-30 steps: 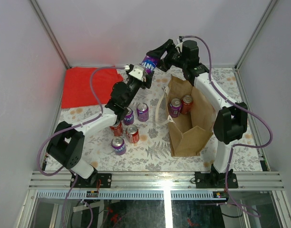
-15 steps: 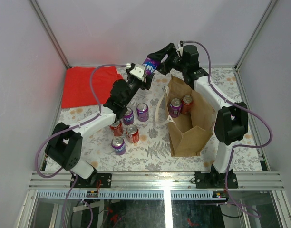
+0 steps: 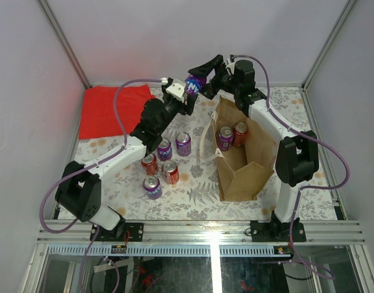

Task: Place the beverage into the canvas bag
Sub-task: Place the drink at the center of the board.

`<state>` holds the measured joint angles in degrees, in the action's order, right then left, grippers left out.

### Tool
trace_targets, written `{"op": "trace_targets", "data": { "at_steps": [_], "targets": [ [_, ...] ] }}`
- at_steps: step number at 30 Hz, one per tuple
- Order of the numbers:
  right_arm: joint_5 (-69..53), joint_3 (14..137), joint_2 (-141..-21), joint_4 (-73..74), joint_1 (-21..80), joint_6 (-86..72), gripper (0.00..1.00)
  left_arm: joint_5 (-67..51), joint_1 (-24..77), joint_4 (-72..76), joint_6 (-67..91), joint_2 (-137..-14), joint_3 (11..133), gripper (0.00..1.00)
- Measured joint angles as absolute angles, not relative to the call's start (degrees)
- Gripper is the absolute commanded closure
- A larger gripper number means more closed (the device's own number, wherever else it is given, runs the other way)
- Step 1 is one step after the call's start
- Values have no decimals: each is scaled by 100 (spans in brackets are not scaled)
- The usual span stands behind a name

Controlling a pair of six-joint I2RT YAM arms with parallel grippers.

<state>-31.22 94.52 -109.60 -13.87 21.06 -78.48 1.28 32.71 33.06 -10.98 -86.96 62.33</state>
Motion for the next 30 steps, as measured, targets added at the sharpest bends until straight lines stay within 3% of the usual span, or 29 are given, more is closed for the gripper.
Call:
{"op": "trace_targets", "data": {
  "at_steps": [30],
  "targets": [
    [-3356,9430,-10921,-1083,2137,-7024,1,-3,3308,2606,-646,-8359,6495,100]
  ]
}}
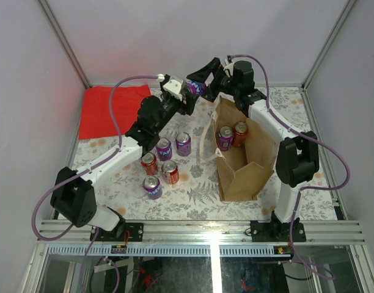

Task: Place the beverage into the canvas bag
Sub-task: Place the drink at the center of the board.

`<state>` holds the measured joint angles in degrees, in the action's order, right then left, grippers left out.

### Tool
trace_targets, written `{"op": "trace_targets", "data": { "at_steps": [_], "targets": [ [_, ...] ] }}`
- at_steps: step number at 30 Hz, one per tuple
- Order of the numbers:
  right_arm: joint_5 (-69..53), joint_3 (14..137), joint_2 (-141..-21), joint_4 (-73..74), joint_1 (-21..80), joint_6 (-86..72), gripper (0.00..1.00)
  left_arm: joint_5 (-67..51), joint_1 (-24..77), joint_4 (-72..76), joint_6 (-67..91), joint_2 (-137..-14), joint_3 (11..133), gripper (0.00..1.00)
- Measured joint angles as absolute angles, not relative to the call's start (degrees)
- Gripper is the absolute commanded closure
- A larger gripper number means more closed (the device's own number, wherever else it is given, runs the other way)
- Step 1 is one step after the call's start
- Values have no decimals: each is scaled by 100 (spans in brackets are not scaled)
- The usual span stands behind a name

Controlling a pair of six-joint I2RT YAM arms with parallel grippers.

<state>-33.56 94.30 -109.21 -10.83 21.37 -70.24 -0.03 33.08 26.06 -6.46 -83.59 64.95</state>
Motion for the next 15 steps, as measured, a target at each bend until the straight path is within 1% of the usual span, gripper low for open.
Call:
{"op": "trace_targets", "data": {
  "at_steps": [15],
  "targets": [
    [-3358,9194,-10720,-751,2137,-6687,1,84,3498,2556,-626,-7988,6178,100]
  ]
}}
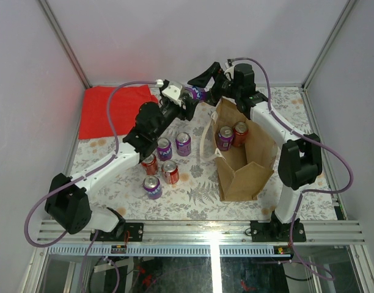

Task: Place the beverage into the canvas bag
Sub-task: Place the drink at the center of the board.

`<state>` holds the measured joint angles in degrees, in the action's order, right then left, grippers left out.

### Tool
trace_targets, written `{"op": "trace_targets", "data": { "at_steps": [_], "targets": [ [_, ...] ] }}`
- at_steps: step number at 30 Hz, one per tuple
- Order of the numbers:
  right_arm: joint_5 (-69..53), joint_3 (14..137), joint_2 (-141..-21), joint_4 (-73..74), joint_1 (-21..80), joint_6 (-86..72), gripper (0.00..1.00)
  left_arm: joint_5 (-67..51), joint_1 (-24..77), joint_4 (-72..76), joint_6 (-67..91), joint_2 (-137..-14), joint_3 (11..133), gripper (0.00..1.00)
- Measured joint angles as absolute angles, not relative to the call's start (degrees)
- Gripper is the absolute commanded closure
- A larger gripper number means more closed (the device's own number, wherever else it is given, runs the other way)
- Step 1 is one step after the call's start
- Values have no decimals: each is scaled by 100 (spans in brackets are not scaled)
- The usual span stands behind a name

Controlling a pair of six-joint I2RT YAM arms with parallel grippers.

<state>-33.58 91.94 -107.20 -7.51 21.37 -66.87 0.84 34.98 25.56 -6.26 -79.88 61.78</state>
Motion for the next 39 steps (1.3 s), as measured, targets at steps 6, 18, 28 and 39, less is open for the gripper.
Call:
{"op": "trace_targets", "data": {
  "at_steps": [6,18,28,39],
  "targets": [
    [-3361,9072,-10632,-631,2137,-6573,1,126,3579,2473,-622,-7870,6082,100],
    [-3356,8967,-10615,-493,2139,-6390,1,154,3673,2228,-602,-7655,5924,100],
    [-3343,9011,-10610,-368,2139,-6145,1,128,3791,1750,-521,-7253,5758,100],
    [-3124,10136,-10650,318,2143,-5509,1,-550,3791,622,-537,-6764,5583,100]
  ]
}}
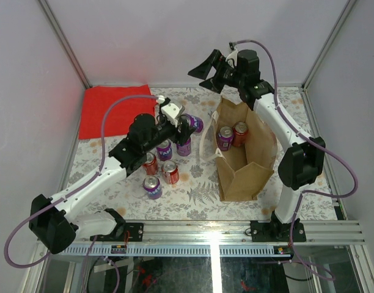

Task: Place the beverage into the canvas bag
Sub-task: Place the drink at the center of the board.

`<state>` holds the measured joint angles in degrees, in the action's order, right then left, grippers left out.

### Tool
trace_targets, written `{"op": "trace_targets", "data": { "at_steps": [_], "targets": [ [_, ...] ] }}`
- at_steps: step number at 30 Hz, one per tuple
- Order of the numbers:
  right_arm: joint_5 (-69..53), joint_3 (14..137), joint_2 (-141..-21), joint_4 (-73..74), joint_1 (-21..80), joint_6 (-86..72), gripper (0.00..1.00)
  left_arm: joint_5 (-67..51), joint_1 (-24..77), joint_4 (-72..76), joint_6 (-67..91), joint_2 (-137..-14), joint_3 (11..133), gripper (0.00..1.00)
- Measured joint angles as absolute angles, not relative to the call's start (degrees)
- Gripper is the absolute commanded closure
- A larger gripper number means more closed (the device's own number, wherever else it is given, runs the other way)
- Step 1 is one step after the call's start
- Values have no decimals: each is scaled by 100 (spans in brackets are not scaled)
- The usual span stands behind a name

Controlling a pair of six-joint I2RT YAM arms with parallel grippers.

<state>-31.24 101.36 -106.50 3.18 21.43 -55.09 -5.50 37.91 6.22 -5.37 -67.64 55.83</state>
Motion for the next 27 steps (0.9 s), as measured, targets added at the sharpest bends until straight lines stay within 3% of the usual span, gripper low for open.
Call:
{"op": "trace_targets", "data": {
  "at_steps": [11,27],
  "targets": [
    [-2591,11500,-10833,1376,2143,-4543,0,-1522,3804,-381,-908,-6772,5288,100],
    [-1678,11747,-10661,3055,2143,-3664,0,-2174,4344,-1293,-1848,-7568,5288,100]
  ]
}}
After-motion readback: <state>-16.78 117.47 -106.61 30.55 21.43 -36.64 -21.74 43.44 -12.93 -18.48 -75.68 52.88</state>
